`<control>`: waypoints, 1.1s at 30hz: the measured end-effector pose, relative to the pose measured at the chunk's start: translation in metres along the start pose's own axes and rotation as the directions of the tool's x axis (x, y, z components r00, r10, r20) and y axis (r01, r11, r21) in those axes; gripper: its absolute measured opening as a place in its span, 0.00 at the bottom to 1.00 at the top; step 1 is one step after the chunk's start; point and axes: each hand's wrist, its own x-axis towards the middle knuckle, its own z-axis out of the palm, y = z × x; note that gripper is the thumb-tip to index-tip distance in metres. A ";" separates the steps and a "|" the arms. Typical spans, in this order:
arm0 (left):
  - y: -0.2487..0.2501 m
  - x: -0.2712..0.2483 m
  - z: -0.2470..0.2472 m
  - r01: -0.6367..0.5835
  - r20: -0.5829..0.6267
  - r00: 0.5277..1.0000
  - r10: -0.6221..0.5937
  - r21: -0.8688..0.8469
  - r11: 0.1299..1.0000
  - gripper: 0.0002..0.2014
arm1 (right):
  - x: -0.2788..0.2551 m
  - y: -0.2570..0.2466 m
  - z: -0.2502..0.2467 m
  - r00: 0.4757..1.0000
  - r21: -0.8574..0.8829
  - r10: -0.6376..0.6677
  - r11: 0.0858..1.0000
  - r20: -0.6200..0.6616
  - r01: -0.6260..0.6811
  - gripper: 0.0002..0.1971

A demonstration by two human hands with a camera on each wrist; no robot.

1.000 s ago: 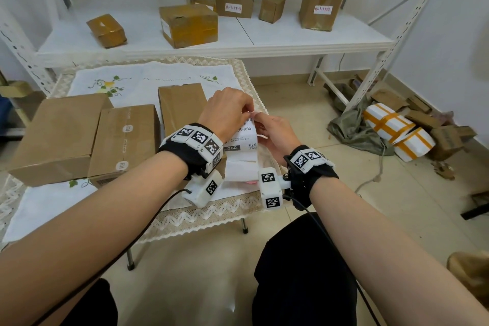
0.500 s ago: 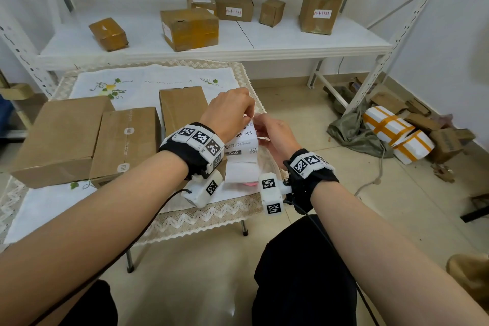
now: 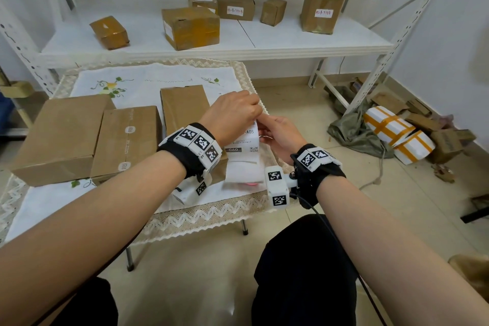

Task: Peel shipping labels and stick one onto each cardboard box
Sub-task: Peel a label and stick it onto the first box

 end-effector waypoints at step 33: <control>-0.007 -0.013 0.003 0.058 -0.176 0.980 -0.098 -0.220 0.974 0.04 | 0.001 -0.004 -0.004 0.996 0.162 0.010 0.986 0.091 -0.025 0.10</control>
